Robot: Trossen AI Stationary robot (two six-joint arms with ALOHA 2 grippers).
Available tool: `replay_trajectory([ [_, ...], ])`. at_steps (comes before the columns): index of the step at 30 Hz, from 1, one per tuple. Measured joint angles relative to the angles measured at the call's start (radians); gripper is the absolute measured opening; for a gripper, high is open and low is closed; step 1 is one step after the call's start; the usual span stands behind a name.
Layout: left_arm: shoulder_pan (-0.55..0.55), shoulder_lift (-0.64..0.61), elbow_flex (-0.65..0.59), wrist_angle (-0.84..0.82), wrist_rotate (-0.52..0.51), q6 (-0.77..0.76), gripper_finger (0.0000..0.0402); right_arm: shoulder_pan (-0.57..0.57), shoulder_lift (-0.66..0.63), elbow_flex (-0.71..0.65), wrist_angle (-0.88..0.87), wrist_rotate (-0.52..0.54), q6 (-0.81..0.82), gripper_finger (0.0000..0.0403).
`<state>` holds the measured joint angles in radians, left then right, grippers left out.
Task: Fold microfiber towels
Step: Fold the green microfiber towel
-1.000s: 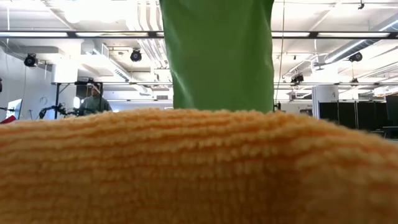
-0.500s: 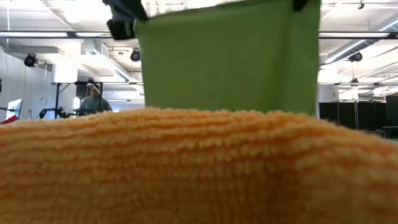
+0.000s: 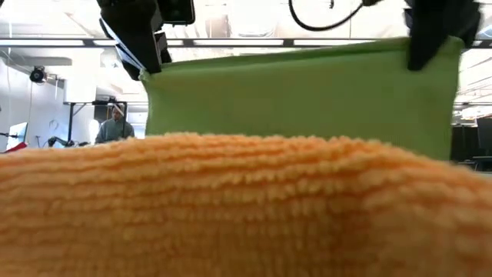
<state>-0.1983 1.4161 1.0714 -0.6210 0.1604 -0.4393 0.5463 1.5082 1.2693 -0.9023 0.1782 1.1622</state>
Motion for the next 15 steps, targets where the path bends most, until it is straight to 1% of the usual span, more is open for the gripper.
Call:
replay_trajectory([
  [3,-0.006,0.028,0.0,0.036,-0.003,0.001,0.0,0.012,0.0,-0.043,0.005,0.011,0.055,0.0008],
  [5,-0.006,0.047,0.0,0.064,-0.024,0.022,0.0,0.01,0.0,-0.065,-0.003,0.032,0.065,0.0008],
  [8,0.001,0.064,0.0,0.095,-0.099,0.078,0.0,-0.013,0.0,-0.079,-0.025,0.055,0.05,0.0008],
  [10,0.015,0.068,0.001,0.104,-0.15,0.101,0.0,-0.04,-0.002,-0.083,-0.078,0.06,0.045,0.0008],
  [15,0.074,0.071,0.001,0.109,-0.275,0.106,0.0,-0.145,-0.009,-0.095,-0.177,0.102,-0.048,0.0008],
])
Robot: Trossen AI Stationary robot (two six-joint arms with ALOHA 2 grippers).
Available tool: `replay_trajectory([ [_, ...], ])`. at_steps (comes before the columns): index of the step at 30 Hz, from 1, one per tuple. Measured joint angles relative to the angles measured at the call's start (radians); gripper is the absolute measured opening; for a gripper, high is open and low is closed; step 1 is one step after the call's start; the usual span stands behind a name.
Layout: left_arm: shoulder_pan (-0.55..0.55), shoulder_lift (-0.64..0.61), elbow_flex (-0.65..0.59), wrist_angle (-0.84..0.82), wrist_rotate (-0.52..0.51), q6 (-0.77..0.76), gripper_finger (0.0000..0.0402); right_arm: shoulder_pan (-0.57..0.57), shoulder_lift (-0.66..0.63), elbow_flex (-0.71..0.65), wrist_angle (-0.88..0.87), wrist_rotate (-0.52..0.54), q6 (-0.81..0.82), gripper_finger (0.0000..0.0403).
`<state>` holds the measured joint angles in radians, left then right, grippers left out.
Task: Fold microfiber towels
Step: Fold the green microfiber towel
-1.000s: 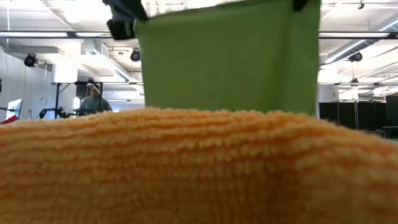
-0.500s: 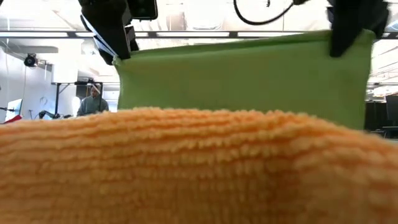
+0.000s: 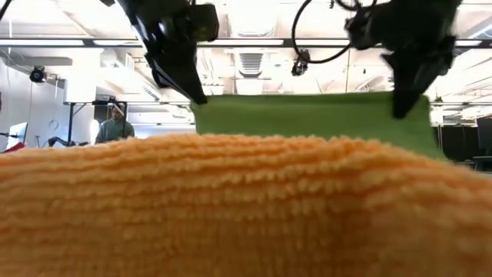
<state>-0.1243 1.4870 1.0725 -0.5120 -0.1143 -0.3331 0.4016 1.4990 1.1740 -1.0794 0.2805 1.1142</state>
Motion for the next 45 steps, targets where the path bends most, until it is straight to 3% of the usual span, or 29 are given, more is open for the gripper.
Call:
replay_trajectory([
  [7,0.099,0.001,0.0,-0.002,-0.027,0.007,0.0,-0.158,-0.001,-0.079,0.119,0.037,-0.241,0.0008],
  [13,0.167,0.028,-0.006,0.009,-0.044,0.034,0.0,-0.245,0.0,-0.139,0.159,0.036,-0.301,0.0008],
  [32,0.23,0.193,-0.013,0.05,-0.046,0.06,0.0001,-0.322,0.0,-0.168,0.258,0.03,-0.425,0.0008],
  [40,0.248,0.193,-0.013,0.082,-0.05,0.06,0.0061,-0.322,0.0,-0.168,0.261,0.032,-0.421,0.0011],
  [45,0.256,0.192,-0.011,0.079,-0.05,0.06,0.0105,-0.326,0.001,-0.168,0.263,0.034,-0.421,0.0042],
])
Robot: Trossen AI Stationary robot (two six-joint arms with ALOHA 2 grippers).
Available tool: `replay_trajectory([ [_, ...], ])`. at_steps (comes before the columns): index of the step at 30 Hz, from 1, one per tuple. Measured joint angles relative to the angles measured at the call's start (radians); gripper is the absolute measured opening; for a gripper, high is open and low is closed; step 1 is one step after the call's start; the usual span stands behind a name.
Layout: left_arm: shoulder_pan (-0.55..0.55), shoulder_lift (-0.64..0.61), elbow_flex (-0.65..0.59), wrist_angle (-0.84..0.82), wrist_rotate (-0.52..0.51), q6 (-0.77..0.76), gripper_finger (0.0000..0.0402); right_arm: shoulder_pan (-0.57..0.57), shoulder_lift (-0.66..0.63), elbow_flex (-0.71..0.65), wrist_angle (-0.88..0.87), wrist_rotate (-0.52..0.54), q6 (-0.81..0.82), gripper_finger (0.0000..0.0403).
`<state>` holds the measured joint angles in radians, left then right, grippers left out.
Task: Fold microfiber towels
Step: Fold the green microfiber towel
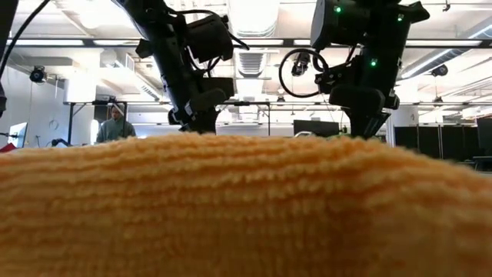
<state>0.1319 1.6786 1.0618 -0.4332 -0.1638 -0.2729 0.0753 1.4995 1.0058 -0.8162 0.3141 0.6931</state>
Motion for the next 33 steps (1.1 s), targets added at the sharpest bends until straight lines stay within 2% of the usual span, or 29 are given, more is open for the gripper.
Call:
replay_trajectory([
  [8,0.023,-0.033,0.001,-0.003,0.0,0.0,0.0149,-0.024,-0.025,0.009,-0.062,0.0,-0.002,0.0123],
  [13,0.036,-0.084,0.012,-0.027,0.0,0.001,0.0153,-0.045,-0.089,0.065,-0.176,0.001,-0.036,0.0149],
  [18,0.036,-0.131,0.013,-0.021,0.024,0.027,0.0153,-0.056,-0.177,0.081,-0.159,0.0,-0.08,0.0151],
  [23,0.034,-0.14,0.004,0.013,0.156,0.028,0.0152,-0.057,-0.233,0.055,-0.103,-0.036,-0.084,0.0142],
  [28,0.032,-0.13,-0.05,0.153,0.239,0.044,0.0152,-0.074,-0.226,0.002,0.039,-0.187,-0.13,0.0131],
  [33,0.031,-0.116,-0.061,0.181,0.243,0.044,0.0152,-0.087,-0.187,-0.037,0.105,-0.21,-0.156,0.0114],
])
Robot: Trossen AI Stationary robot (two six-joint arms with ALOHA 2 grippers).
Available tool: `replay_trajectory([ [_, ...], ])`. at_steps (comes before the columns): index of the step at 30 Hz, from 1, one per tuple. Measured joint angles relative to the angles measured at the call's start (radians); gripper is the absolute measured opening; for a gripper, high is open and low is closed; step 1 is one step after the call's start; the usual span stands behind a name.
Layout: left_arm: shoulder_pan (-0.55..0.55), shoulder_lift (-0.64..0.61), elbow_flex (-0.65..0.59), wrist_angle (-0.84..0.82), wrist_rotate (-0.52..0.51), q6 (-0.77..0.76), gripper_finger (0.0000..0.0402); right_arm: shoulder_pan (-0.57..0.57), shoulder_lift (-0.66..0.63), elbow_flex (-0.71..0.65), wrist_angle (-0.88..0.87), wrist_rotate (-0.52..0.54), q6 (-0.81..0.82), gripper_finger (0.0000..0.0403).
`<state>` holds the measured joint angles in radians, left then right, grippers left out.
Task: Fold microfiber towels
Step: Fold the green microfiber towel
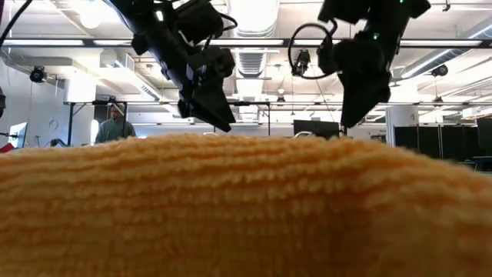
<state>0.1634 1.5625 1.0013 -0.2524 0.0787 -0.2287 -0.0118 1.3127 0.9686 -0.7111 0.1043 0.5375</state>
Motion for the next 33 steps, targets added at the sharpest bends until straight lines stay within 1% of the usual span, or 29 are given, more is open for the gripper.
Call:
replay_trajectory([
  [6,-0.004,0.038,-0.011,0.004,0.024,0.0,0.0152,-0.017,0.047,-0.009,-0.025,0.0,-0.032,0.009],
  [8,-0.006,0.06,-0.021,0.0,0.045,0.0,0.0152,-0.024,0.049,-0.009,-0.023,0.0,-0.034,0.0084],
  [12,-0.008,0.107,-0.036,0.007,0.049,0.0,0.0152,-0.043,0.045,-0.009,-0.026,0.0,-0.058,0.0074],
  [22,-0.007,0.212,-0.039,-0.013,0.041,0.002,0.0152,-0.094,0.036,-0.009,-0.04,0.0,-0.108,0.0068],
  [26,-0.009,0.223,-0.036,-0.05,-0.039,0.004,0.0152,-0.101,0.036,-0.009,-0.042,0.0,-0.138,0.0068],
  [29,-0.005,0.218,-0.038,-0.09,-0.147,0.009,0.0152,-0.103,0.036,-0.009,-0.042,0.0,-0.147,0.0068],
  [33,-0.004,0.218,-0.026,-0.154,-0.288,0.074,0.0152,-0.105,0.036,-0.009,-0.042,0.0,-0.166,0.0068],
])
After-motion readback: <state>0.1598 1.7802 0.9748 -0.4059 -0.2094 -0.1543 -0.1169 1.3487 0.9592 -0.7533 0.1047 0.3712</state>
